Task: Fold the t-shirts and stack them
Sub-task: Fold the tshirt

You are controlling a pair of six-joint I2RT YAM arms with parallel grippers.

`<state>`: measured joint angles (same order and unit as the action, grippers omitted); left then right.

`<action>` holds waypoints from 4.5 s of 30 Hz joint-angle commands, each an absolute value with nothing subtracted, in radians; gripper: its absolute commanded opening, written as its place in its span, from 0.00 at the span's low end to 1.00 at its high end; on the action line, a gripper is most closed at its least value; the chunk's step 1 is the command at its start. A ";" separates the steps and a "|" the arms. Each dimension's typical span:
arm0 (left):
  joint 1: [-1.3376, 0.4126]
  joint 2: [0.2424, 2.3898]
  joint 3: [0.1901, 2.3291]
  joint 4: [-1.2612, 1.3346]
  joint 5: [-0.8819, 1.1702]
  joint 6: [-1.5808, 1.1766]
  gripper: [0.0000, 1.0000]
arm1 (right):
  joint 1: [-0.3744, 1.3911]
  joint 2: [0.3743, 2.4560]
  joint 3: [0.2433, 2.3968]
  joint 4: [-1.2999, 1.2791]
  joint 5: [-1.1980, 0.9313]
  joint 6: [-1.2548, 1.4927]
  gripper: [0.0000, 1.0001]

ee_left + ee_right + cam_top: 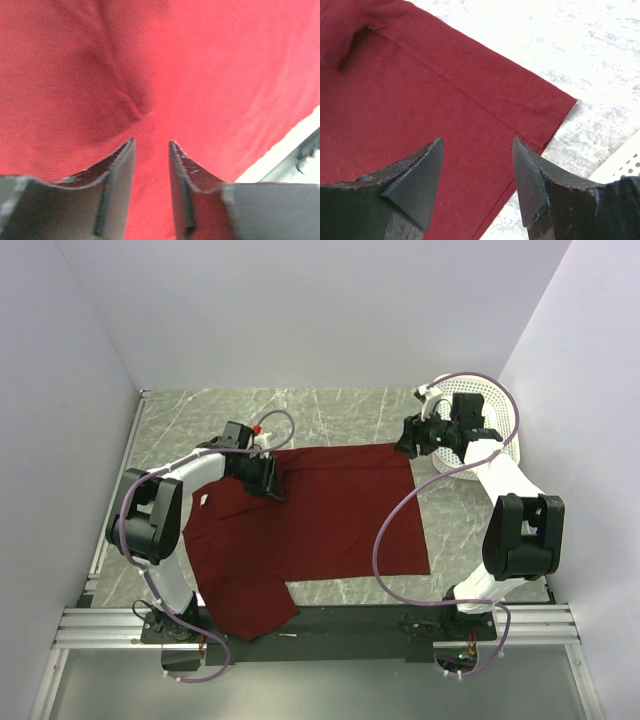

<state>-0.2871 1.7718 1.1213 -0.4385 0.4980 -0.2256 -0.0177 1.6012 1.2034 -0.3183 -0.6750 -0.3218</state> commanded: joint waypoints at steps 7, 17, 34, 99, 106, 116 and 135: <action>-0.293 1.492 1.074 -0.382 0.282 -0.251 0.41 | -0.020 1.546 1.225 -0.357 -0.716 -0.365 0.64; -0.243 0.750 0.836 -0.372 -0.083 -0.534 0.99 | 0.329 1.188 0.975 -0.616 -0.766 -0.992 0.85; -0.221 0.323 0.891 -0.695 -0.196 -0.702 0.95 | 1.440 1.518 1.000 -0.361 -0.352 -0.757 0.74; -0.245 0.990 0.804 -0.667 0.250 -0.549 0.60 | 0.514 1.617 1.276 -0.400 -0.853 -0.364 0.63; -0.327 1.371 0.937 -0.719 0.094 -0.516 0.58 | 0.362 1.534 1.236 -0.367 -0.923 -0.333 0.63; -0.353 1.603 1.022 -0.741 0.035 -0.448 0.46 | 0.304 1.514 1.207 -0.341 -0.971 -0.296 0.64; -0.354 1.680 1.032 -0.773 0.063 -0.393 0.34 | 0.295 1.520 1.201 -0.331 -0.982 -0.287 0.64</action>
